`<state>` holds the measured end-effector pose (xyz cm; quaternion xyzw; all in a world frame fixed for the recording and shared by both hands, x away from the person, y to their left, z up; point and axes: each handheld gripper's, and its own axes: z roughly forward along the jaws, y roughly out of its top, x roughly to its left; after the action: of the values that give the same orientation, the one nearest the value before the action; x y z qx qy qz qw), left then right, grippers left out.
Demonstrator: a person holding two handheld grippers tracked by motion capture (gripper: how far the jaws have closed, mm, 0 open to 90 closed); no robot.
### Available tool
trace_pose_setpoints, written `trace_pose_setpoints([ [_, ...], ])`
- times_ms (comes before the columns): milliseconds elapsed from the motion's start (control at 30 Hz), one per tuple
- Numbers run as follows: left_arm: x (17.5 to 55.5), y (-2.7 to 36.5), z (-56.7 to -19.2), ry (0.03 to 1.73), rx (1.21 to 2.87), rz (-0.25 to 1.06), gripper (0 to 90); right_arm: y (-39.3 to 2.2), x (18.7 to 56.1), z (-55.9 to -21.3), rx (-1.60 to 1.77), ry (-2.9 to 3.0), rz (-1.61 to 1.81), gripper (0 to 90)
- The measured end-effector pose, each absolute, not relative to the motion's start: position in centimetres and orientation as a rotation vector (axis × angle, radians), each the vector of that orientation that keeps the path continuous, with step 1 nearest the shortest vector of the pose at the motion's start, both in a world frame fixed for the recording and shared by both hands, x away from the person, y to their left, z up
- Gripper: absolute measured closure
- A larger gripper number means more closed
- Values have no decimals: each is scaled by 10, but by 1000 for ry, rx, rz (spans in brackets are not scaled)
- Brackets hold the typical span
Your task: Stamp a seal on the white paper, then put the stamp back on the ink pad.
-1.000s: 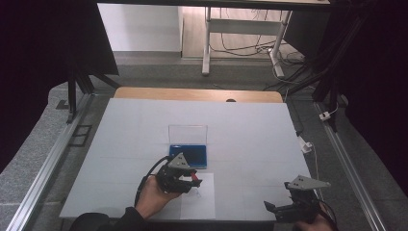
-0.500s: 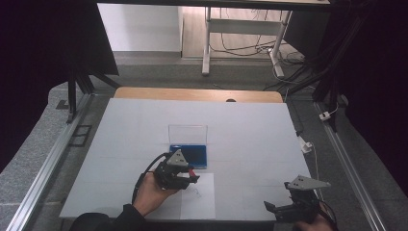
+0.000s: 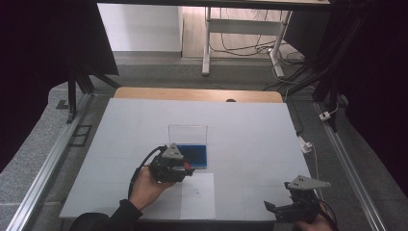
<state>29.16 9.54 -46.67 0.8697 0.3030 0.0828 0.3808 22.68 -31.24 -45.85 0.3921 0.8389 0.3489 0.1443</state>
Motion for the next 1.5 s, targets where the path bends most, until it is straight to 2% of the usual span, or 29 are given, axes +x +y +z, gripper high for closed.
trace_pose_setpoints([
  [1100, 329, 116, -461, 859, 2113, 191, 582, -313, 228, -459, 1138, 2420, 999, 8],
  [1500, 350, 109, -467, 869, 2139, 215, 581, -313, 228, -459, 1142, 2419, 996, 8],
])
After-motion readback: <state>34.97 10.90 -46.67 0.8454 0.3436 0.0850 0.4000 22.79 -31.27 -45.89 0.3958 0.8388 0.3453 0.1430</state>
